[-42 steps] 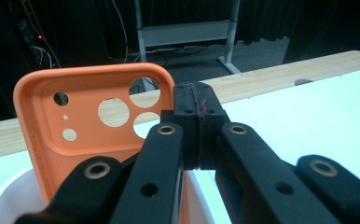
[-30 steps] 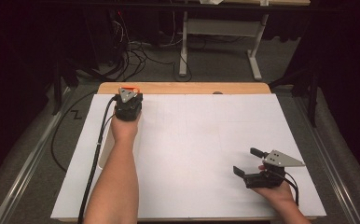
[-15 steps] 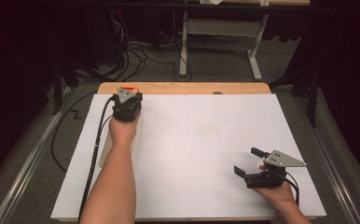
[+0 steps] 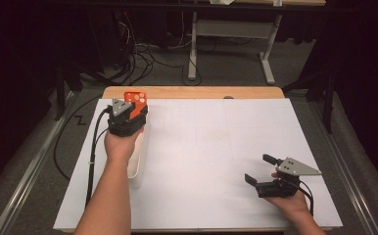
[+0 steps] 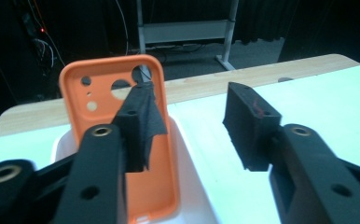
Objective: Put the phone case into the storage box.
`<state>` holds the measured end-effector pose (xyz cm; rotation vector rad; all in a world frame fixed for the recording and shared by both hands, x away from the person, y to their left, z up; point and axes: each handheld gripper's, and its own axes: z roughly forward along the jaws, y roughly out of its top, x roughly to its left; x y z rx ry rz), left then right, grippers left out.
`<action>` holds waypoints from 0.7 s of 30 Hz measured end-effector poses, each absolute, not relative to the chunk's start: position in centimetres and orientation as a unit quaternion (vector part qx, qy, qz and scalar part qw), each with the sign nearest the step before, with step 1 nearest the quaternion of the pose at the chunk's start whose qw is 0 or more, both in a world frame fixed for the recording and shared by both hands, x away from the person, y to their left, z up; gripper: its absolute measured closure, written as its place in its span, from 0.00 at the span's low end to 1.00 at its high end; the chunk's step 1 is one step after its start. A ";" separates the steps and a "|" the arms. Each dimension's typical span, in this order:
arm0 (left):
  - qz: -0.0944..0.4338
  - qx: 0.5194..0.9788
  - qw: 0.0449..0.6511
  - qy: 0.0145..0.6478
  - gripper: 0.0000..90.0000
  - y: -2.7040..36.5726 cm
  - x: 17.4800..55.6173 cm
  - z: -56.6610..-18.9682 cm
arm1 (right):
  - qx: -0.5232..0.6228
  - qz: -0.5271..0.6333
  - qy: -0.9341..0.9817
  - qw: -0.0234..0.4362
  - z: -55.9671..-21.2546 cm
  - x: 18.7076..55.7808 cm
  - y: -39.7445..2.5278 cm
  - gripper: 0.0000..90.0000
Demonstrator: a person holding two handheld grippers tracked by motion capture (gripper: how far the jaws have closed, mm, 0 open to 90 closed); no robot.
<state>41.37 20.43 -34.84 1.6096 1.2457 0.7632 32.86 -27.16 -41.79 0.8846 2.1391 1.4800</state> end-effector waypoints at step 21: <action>0.339 0.639 0.497 0.479 0.05 19.6 37.4 -34.5 | 0.313 0.532 0.762 0.198 -41.6 32.8 -27.4 0.00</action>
